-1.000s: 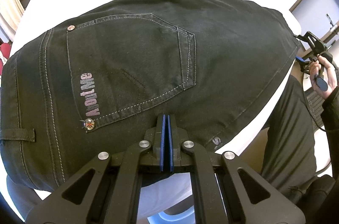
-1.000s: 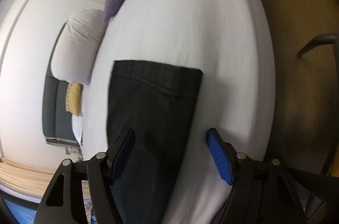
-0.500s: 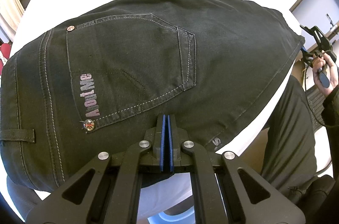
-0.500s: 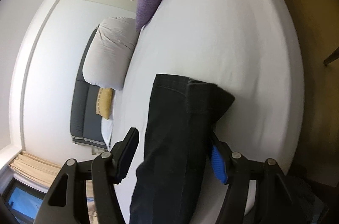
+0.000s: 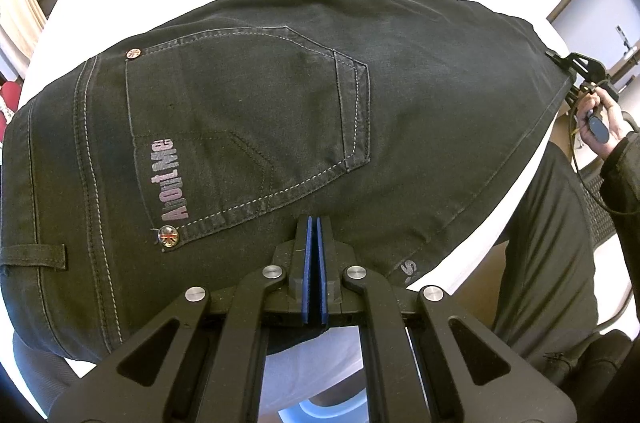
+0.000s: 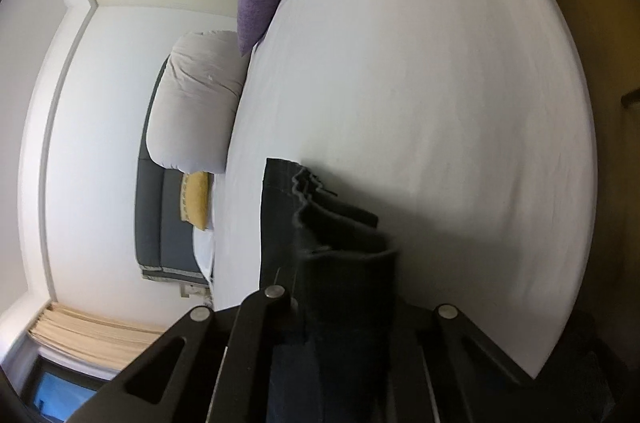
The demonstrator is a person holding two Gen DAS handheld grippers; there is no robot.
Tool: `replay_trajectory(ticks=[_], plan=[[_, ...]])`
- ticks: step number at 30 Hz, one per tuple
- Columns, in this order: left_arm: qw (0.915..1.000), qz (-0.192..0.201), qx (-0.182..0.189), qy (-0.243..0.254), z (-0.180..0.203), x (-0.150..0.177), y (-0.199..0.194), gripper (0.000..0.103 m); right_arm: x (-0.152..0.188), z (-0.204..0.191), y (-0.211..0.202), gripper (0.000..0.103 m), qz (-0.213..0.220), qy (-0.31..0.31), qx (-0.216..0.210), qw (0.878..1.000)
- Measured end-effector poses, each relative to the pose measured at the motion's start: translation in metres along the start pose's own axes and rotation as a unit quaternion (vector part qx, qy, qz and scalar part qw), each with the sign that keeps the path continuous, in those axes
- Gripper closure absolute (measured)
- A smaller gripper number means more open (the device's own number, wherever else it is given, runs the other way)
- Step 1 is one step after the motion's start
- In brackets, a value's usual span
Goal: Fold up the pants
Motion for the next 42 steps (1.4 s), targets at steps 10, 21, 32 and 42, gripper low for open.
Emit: replay_trajectory(ticks=[10,21,32,42], plan=[[1.0,0.0,0.002,-0.003,-0.002,-0.001,-0.001,0.101,0.008,-0.06,0.005,0.096,0.013,-0.122,0.044,0.991],[0.9994,0.006,0.02,-0.027,-0.014,0.0,-0.006,0.101,0.013,-0.076,0.027,0.096,0.006,-0.162,0.092,0.983],[0.9875,0.021,0.093,-0.126,-0.039,0.0,-0.012,0.1,0.303,-0.193,0.053,0.097,-0.128,-0.628,0.122,0.758],[0.9387,0.079,0.243,-0.232,-0.047,-0.032,-0.034,0.011,0.391,-0.151,0.096,0.097,-0.158,-0.689,0.172,0.686]])
Point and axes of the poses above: each gripper's, at about its wrist camera, not at the fingertips, and y roughly the way its jaws point, z to its right, x to its underside, the point moved 4 cm from there along y, roughly the way its jaws point, and after that the axes turned 1 degree about -z, right-handed, at the moved point
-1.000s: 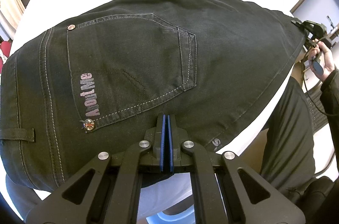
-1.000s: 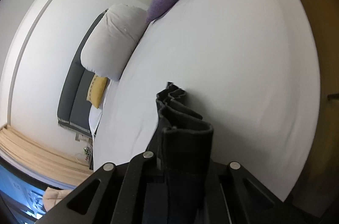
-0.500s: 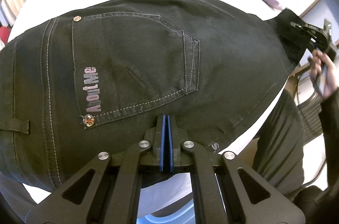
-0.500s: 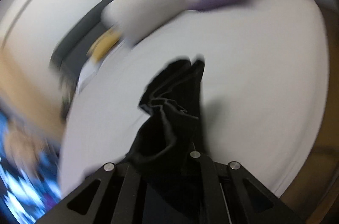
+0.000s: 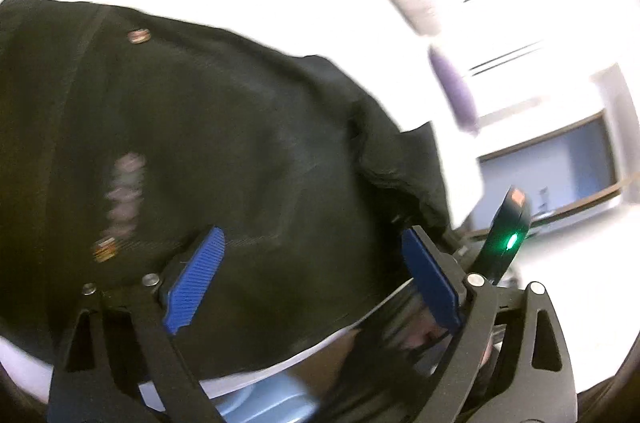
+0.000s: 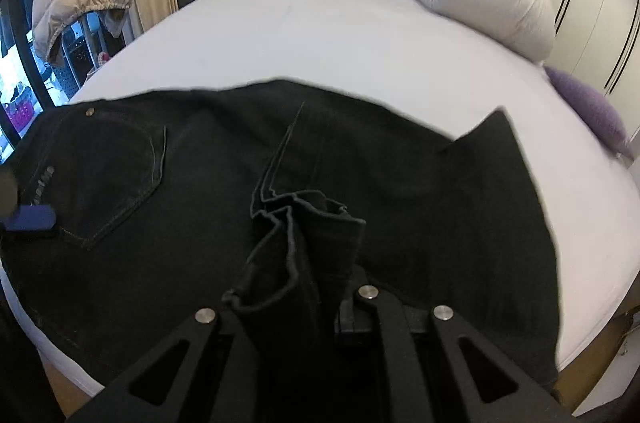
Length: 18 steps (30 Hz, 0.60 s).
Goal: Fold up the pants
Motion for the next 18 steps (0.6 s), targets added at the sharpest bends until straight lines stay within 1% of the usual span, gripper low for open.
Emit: replay_trajectory(ticks=[2,5,8,10,12,14,15,16,17,18], plan=[[0.999,-0.019,0.032,-0.025,0.01,-0.014,0.018,0.011,0.0,-0.006,-0.01,0.097,0.017,-0.01,0.006,1.0],[0.9959,-0.037,0.076,-0.031,0.023,-0.033,0.04,0.011,-0.008,-0.017,-0.024,0.097,0.041,-0.026,0.012,0.999],[0.9922,-0.062,0.096,-0.049,0.025,-0.05,0.063,0.011,-0.008,-0.038,-0.037,0.096,0.06,-0.043,0.015,0.997],[0.9876,-0.078,0.112,-0.077,0.019,-0.061,0.077,0.011,-0.006,-0.052,-0.04,0.096,0.065,-0.062,0.018,0.996],[0.9843,-0.089,0.115,-0.1,0.012,-0.07,0.087,0.012,-0.006,-0.057,-0.039,0.096,0.061,-0.066,0.015,0.996],[0.9853,-0.093,0.109,-0.093,0.013,-0.078,0.091,0.017,-0.007,-0.058,-0.037,0.096,0.06,-0.066,0.013,0.996],[0.9865,-0.098,0.102,-0.082,0.014,-0.08,0.089,0.027,-0.008,-0.059,-0.037,0.096,0.06,-0.069,0.015,0.996],[0.9875,-0.105,0.095,-0.069,0.017,-0.082,0.091,0.044,-0.01,-0.059,-0.036,0.096,0.062,-0.073,0.017,0.995],[0.988,-0.114,0.087,-0.058,0.019,-0.083,0.094,0.054,-0.007,-0.058,-0.037,0.096,0.061,-0.076,0.017,0.995],[0.9886,-0.121,0.076,-0.048,0.021,-0.083,0.097,0.068,-0.007,-0.059,-0.036,0.096,0.06,-0.079,0.018,0.995]])
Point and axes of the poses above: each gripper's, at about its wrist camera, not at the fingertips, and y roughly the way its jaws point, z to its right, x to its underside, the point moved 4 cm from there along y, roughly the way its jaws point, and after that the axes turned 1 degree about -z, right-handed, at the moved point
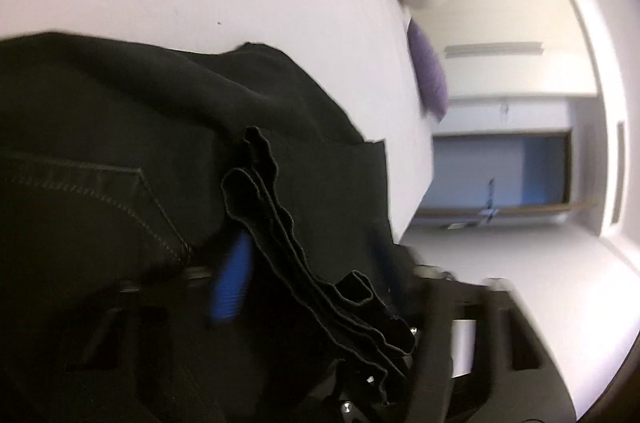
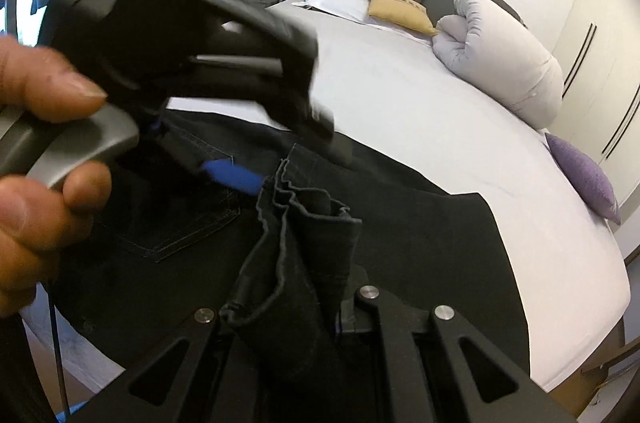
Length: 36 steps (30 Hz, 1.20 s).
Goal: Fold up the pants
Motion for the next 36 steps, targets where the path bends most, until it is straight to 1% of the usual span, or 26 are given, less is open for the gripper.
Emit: replay_trajectory(ticks=[1,2,4,6,9,12,13,14,15,16,19,20,21,22,23,24,25,26,28,29,30,31,32,34,35,36], plan=[[0.9999,-0.004,-0.009,0.007,0.001,-0.001,0.002,0.072,0.003,-0.003,-0.002,0.095,0.0,-0.003,0.0,1.0],[0.9996,-0.007,-0.021,0.018,0.003,-0.002,0.002,0.072,0.003,-0.006,-0.002,0.095,0.001,-0.009,0.0,1.0],[0.999,-0.007,-0.03,0.032,0.006,-0.002,0.002,0.078,0.005,-0.011,-0.003,0.095,0.003,-0.022,0.0,1.0],[0.998,-0.006,-0.048,0.042,0.004,-0.001,0.0,0.085,0.007,-0.016,-0.003,0.095,0.002,-0.032,-0.001,0.999],[0.9972,-0.002,-0.058,0.048,-0.001,0.002,-0.001,0.087,0.012,-0.021,-0.006,0.095,0.001,-0.045,-0.004,0.999],[0.9961,0.004,-0.074,0.048,-0.014,0.011,-0.004,0.087,0.015,-0.027,-0.006,0.095,-0.002,-0.055,-0.008,0.998],[0.9952,0.007,-0.084,0.05,-0.017,0.012,0.0,0.087,0.017,-0.029,-0.005,0.094,-0.004,-0.058,-0.009,0.998],[0.9942,0.009,-0.094,0.051,-0.023,0.013,-0.002,0.087,0.02,-0.033,-0.002,0.091,-0.012,-0.065,-0.014,0.998],[0.9943,0.01,-0.097,0.044,-0.027,0.011,0.004,0.087,0.023,-0.036,0.003,0.088,-0.026,-0.072,-0.021,0.997],[0.9953,0.012,-0.09,0.034,-0.032,0.01,0.006,0.087,0.027,-0.038,0.009,0.086,-0.04,-0.075,-0.024,0.996],[0.9957,0.017,-0.084,0.035,-0.036,0.011,0.007,0.086,0.033,-0.035,0.012,0.085,-0.033,-0.058,-0.026,0.997],[0.9947,0.018,-0.092,0.041,-0.035,0.012,0.005,0.086,0.032,-0.032,0.011,0.082,-0.034,-0.05,-0.028,0.998],[0.9935,0.02,-0.101,0.047,-0.036,0.014,-0.003,0.086,0.032,-0.029,0.01,0.075,-0.037,-0.043,-0.031,0.998],[0.9919,0.024,-0.113,0.054,-0.034,0.015,-0.008,0.086,0.03,-0.024,0.009,0.064,-0.041,-0.03,-0.039,0.998],[0.9881,0.034,-0.135,0.064,-0.03,0.016,-0.014,0.086,0.029,-0.017,0.007,0.054,-0.046,-0.014,-0.053,0.997],[0.9851,0.043,-0.151,0.071,-0.027,0.016,-0.018,0.086,0.028,-0.011,0.003,0.049,-0.049,0.003,-0.072,0.996],[0.9814,0.054,-0.167,0.078,-0.023,0.017,-0.026,0.086,0.029,-0.005,0.0,0.04,-0.052,0.02,-0.095,0.994],[0.9777,0.067,-0.181,0.083,-0.02,0.018,-0.033,0.086,0.029,-0.001,-0.006,0.039,-0.057,0.045,-0.128,0.989],[0.9736,0.082,-0.192,0.092,-0.012,0.019,-0.04,0.086,0.031,0.014,-0.021,0.039,-0.063,0.09,-0.192,0.975],[0.9719,0.085,-0.195,0.102,-0.006,0.02,-0.042,0.086,0.033,0.026,-0.029,0.042,-0.066,0.114,-0.23,0.964],[0.9699,0.086,-0.197,0.114,0.001,0.022,-0.041,0.086,0.034,0.039,-0.034,0.047,-0.064,0.133,-0.249,0.957],[0.9684,0.085,-0.199,0.124,0.006,0.024,-0.041,0.086,0.034,0.058,-0.037,0.056,-0.062,0.156,-0.256,0.952],[0.9673,0.082,-0.199,0.134,0.012,0.027,-0.038,0.086,0.036,0.079,-0.037,0.061,-0.062,0.184,-0.258,0.947],[0.966,0.068,-0.194,0.156,0.023,0.034,-0.027,0.086,0.037,0.129,-0.032,0.066,-0.057,0.246,-0.261,0.932],[0.9651,0.059,-0.191,0.169,0.029,0.04,-0.017,0.086,0.038,0.159,-0.028,0.066,-0.049,0.28,-0.259,0.923],[0.9634,0.044,-0.191,0.184,0.034,0.048,-0.008,0.086,0.038,0.177,-0.025,0.066,-0.045,0.299,-0.255,0.918]])
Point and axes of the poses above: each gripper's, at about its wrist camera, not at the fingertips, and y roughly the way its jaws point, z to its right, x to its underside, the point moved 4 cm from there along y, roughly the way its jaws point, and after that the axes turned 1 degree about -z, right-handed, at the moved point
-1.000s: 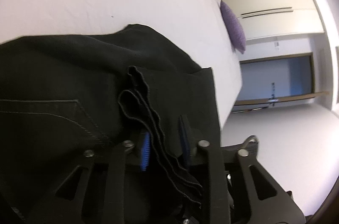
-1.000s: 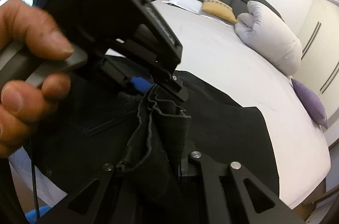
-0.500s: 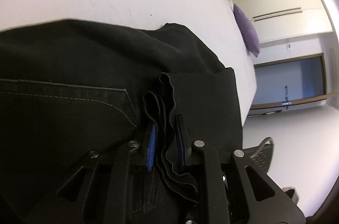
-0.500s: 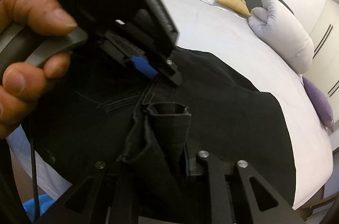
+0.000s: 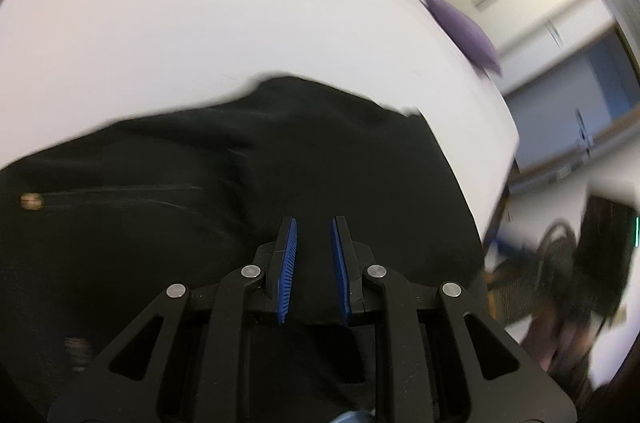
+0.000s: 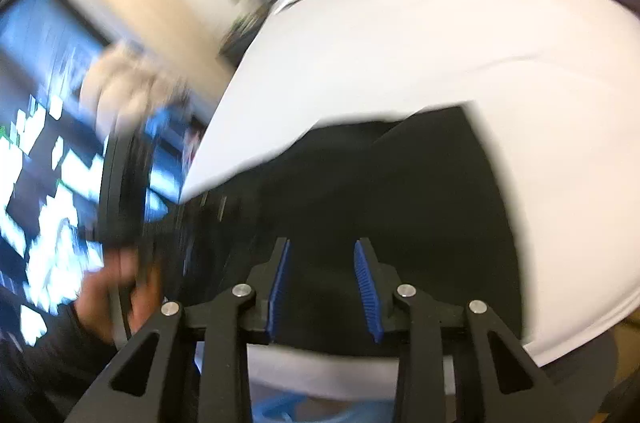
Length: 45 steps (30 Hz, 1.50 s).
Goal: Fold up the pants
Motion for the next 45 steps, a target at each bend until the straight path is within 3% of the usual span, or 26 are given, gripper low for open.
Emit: replay_trajectory(ticks=[4,7,10,12,16,19,24,28,33,36,39,40,42,43,44,45], plan=[[0.9977,-0.05,-0.014,0.043,0.018,0.033,0.027,0.086,-0.036,0.036,-0.003,0.066,0.013,0.049,-0.025,0.998],[0.9977,-0.038,-0.011,0.056,0.018,0.053,0.023,0.086,-0.052,0.048,0.021,0.066,-0.018,0.08,-0.072,0.994],[0.9986,-0.037,0.011,0.036,0.007,0.061,0.017,0.086,-0.062,0.06,0.067,0.066,-0.066,0.103,-0.111,0.986],[0.9988,-0.036,0.018,0.028,0.004,0.064,0.012,0.086,-0.063,0.072,0.095,0.066,-0.092,0.132,-0.093,0.983],[0.9981,-0.03,-0.004,0.053,0.011,0.067,0.01,0.086,-0.054,0.084,0.118,0.084,-0.122,0.154,-0.1,0.975],[0.9977,-0.029,-0.002,0.061,0.008,0.07,0.009,0.086,-0.043,0.087,0.107,0.083,-0.126,0.167,-0.118,0.971],[0.9985,-0.027,0.037,0.028,-0.005,0.067,0.007,0.086,0.002,0.079,0.076,0.083,-0.142,0.153,-0.139,0.968],[0.9985,-0.023,0.04,0.031,-0.014,0.071,0.01,0.086,0.038,0.087,0.045,0.083,-0.149,0.168,-0.143,0.964],[0.9983,-0.016,0.049,0.027,-0.012,0.073,0.015,0.086,0.039,0.072,0.019,0.069,-0.148,0.142,-0.114,0.972],[0.9984,-0.012,0.049,0.025,-0.012,0.076,0.011,0.086,0.016,0.062,0.008,0.065,-0.105,0.137,-0.158,0.972],[0.9986,-0.008,0.047,0.024,-0.011,0.077,0.008,0.086,0.001,0.053,0.026,0.043,-0.084,0.143,-0.198,0.966],[0.9986,-0.006,0.047,0.025,-0.011,0.078,0.007,0.086,0.001,0.055,0.038,0.027,-0.09,0.148,-0.196,0.965],[0.9986,0.002,0.047,0.025,-0.012,0.08,0.002,0.086,0.017,0.066,0.078,0.041,-0.13,0.148,-0.11,0.974],[0.9987,0.007,0.042,0.027,-0.011,0.081,-0.003,0.086,0.018,0.065,0.079,0.045,-0.12,0.136,-0.088,0.979],[0.9988,0.014,0.034,0.033,-0.011,0.082,-0.009,0.086,0.015,0.056,0.074,0.035,-0.115,0.122,-0.083,0.982],[0.9988,0.026,0.017,0.039,-0.011,0.085,-0.019,0.086,0.013,0.05,0.07,0.033,-0.115,0.12,-0.086,0.982]])
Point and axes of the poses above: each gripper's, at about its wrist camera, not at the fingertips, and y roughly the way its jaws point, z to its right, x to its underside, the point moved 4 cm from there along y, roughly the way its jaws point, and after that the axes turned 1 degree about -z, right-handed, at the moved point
